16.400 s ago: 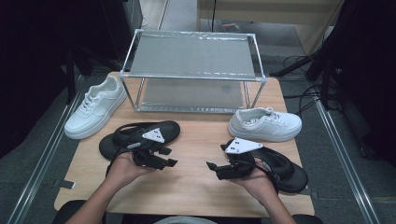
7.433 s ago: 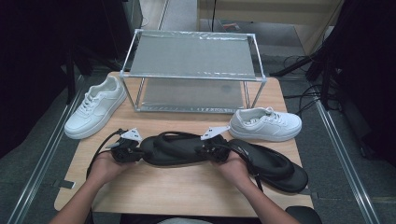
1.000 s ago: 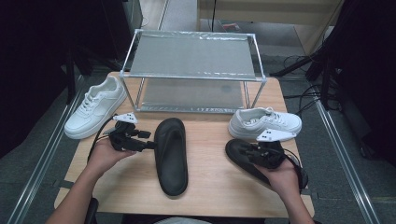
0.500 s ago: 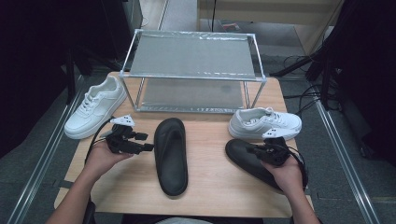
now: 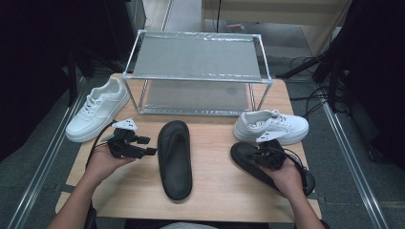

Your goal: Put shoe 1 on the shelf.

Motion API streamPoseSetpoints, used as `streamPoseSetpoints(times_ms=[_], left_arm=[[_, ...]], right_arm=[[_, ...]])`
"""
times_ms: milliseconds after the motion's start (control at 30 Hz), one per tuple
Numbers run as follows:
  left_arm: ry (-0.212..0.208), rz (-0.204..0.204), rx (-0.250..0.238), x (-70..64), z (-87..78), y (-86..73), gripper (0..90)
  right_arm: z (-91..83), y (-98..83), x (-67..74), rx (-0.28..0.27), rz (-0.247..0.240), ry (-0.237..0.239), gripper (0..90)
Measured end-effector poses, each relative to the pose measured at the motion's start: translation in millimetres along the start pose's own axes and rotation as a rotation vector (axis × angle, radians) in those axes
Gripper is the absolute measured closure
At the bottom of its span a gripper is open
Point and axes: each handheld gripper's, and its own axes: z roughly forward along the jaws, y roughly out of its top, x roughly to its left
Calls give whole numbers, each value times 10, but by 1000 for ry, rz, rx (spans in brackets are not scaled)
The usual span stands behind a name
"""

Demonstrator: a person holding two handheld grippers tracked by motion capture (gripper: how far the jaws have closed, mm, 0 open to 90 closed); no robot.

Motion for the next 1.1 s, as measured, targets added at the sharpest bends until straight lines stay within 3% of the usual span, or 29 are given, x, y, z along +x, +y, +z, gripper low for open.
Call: streamPoseSetpoints(times_ms=[600,900,1100], left_arm=[[-9,32,-12,-1,87,140,381],[-29,53,14,-12,194,251,384],[-42,62,13,-17,254,317,386]], right_arm=[[36,-117,58,70,-2,29,900],[40,-168,271,101,-81,26,900],[11,-224,343,98,-64,13,900]])
